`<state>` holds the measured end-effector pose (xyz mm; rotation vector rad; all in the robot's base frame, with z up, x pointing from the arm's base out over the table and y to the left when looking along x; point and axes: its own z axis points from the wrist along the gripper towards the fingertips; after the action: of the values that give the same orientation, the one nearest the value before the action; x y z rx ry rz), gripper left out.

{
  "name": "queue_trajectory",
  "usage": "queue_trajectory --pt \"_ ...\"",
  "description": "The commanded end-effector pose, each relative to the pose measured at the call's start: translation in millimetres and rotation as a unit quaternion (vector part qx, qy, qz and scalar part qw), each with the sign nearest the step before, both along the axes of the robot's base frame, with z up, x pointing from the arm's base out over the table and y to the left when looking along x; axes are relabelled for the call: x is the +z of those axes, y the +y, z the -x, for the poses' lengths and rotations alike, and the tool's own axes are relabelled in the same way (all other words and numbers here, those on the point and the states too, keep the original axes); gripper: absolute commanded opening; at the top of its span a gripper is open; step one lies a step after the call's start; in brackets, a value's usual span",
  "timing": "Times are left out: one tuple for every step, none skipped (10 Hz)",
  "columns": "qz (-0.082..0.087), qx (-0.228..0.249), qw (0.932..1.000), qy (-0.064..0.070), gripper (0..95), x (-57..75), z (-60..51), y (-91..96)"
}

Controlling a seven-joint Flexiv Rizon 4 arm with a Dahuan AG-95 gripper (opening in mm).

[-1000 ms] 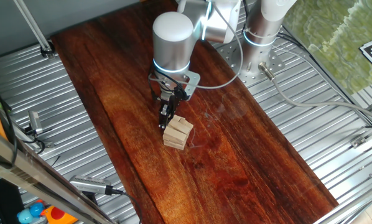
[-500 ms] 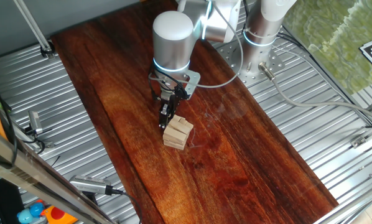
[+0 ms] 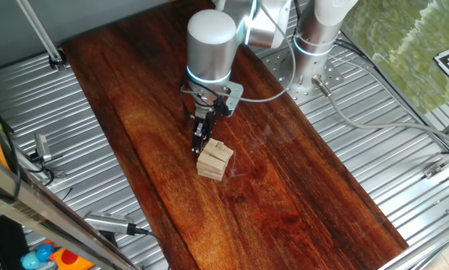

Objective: Play Jenga

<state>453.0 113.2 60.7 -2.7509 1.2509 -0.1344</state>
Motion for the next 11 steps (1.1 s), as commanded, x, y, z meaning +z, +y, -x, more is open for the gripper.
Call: queue_trajectory --pt "-0.006 -0.012 0.9999 -0.005 76.0 0.2 0.0 -2.1" --pt "-0.009 -0.025 0.9997 -0.004 76.0 0.5 0.5 -3.2" --pt "-0.012 -0.042 0.9991 -0.001 76.0 0.7 0.8 -4.0" --pt "-0.013 -0.052 0.9986 0.000 76.0 0.7 0.9 -4.2" --pt "-0.010 -0.070 0.9975 0.001 76.0 1.7 0.4 -5.1" --pt "-0.009 -0.078 0.9969 0.002 76.0 2.7 -0.5 -5.8" --pt "-0.008 -0.080 0.9967 0.004 76.0 4.4 -3.0 -6.3" --pt "-0.008 -0.080 0.9968 0.004 76.0 5.9 -5.8 -6.6" --pt "-0.008 -0.080 0.9967 0.004 76.0 6.5 -6.4 -7.1" --pt "-0.008 -0.082 0.9966 0.004 76.0 7.3 -6.2 -8.2" --pt "-0.008 -0.081 0.9967 0.004 76.0 7.5 -5.9 -8.8"
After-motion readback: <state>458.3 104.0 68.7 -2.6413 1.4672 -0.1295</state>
